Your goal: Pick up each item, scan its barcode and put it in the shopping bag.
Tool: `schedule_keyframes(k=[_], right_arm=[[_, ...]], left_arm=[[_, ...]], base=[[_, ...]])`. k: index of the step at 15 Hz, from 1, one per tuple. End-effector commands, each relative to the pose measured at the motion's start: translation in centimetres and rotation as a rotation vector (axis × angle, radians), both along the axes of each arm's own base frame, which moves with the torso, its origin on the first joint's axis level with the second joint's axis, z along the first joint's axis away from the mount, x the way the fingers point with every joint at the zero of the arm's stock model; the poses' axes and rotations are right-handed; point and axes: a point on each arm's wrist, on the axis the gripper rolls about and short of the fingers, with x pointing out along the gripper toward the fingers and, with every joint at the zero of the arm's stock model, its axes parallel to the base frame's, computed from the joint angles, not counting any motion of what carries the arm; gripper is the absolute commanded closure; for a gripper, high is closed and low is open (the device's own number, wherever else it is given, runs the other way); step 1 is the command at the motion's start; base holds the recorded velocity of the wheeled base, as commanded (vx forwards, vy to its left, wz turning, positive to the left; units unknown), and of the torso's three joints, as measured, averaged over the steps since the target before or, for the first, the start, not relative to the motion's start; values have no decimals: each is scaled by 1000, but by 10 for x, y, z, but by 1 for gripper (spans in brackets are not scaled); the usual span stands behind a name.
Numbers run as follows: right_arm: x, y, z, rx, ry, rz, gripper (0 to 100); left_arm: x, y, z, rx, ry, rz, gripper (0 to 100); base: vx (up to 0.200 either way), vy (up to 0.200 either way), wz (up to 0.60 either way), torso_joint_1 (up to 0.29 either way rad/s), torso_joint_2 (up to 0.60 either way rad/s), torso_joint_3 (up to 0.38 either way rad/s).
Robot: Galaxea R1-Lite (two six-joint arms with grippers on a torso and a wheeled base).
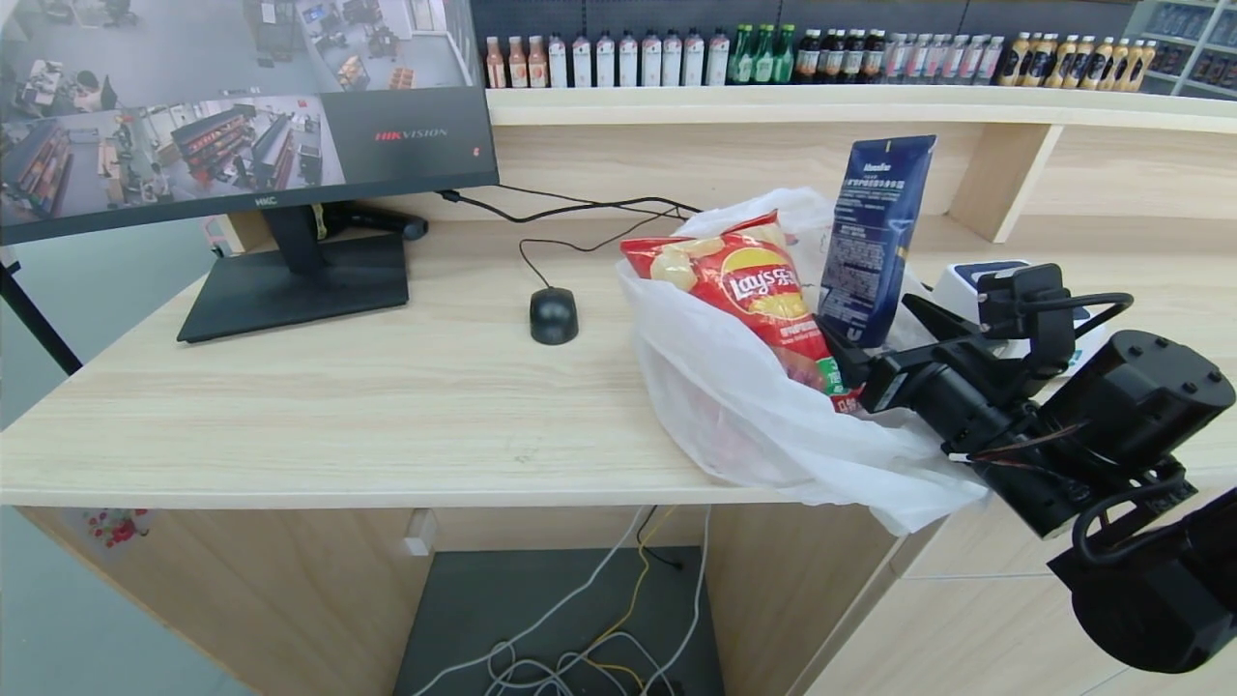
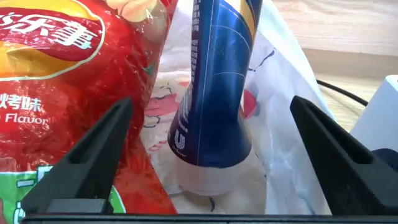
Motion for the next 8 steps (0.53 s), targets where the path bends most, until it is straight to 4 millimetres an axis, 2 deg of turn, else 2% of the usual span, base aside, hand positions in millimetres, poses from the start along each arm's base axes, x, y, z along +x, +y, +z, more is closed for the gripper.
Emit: schedule_keyframes(k=[1,8], right_arm=[[0,0,0,1,-2,-1,0],[0,0,0,1,-2,0,0]], left_arm=[[0,0,0,0,0,-1,0],[0,0,0,0,0,1,0]], base=[[0,0,0,0,0,0],[0,0,0,0,0,0]])
